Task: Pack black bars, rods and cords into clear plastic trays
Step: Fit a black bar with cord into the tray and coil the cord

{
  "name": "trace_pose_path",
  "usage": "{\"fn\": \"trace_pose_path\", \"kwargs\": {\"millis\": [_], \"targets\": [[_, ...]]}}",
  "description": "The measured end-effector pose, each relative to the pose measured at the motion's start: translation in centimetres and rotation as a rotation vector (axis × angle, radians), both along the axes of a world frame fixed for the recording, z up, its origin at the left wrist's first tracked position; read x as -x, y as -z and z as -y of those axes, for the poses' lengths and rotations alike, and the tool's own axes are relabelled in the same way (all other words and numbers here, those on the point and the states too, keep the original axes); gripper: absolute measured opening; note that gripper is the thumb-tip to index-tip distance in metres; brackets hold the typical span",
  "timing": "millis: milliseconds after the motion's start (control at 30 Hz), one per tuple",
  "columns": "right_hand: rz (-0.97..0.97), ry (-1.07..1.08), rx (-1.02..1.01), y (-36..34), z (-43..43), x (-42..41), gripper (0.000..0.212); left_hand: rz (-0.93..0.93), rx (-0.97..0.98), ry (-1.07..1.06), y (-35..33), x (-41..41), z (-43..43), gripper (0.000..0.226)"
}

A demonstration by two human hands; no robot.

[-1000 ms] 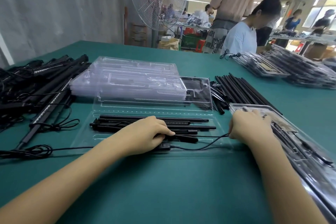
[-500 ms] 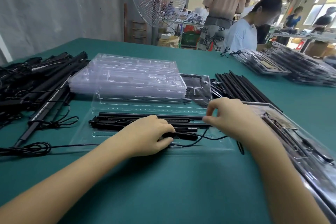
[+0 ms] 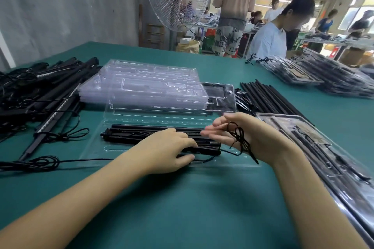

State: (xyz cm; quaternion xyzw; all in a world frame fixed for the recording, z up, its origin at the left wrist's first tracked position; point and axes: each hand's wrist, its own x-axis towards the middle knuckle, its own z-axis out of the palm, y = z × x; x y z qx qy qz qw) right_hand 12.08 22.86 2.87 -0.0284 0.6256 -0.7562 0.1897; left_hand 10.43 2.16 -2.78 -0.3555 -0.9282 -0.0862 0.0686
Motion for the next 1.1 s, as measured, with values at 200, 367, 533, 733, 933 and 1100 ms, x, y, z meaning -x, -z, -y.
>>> {"fn": "trace_pose_path", "kwargs": {"millis": [200, 367, 533, 733, 933, 1100], "targets": [[-0.163, -0.254, 0.343, 1.6, -1.7, 0.3, 0.050, -0.008, 0.018, -0.005, 0.1, -0.1, 0.0, 0.043], [-0.296, -0.158, -0.152, 3.2, -1.4, 1.2, 0.032, -0.030, 0.048, -0.012, 0.3, -0.6, -0.3, 0.044], [-0.485, 0.198, -0.599, 4.6, 0.2, 1.8, 0.007, -0.034, 0.107, -0.040, 0.4, -1.1, -0.6, 0.048], [-0.905, 0.479, -1.274, 6.2, 2.3, 1.7, 0.032, -0.059, 0.137, -0.078, 0.2, -1.2, -0.7, 0.049], [-0.921, 0.549, -1.400, 6.4, 2.0, 1.5, 0.042, -0.119, 0.061, -0.076, 0.4, -1.4, -1.1, 0.034], [-0.753, 0.387, -1.436, 6.1, 1.5, 1.8, 0.048, -0.218, 0.141, -0.078, 0.9, -1.8, -1.6, 0.036]]}}
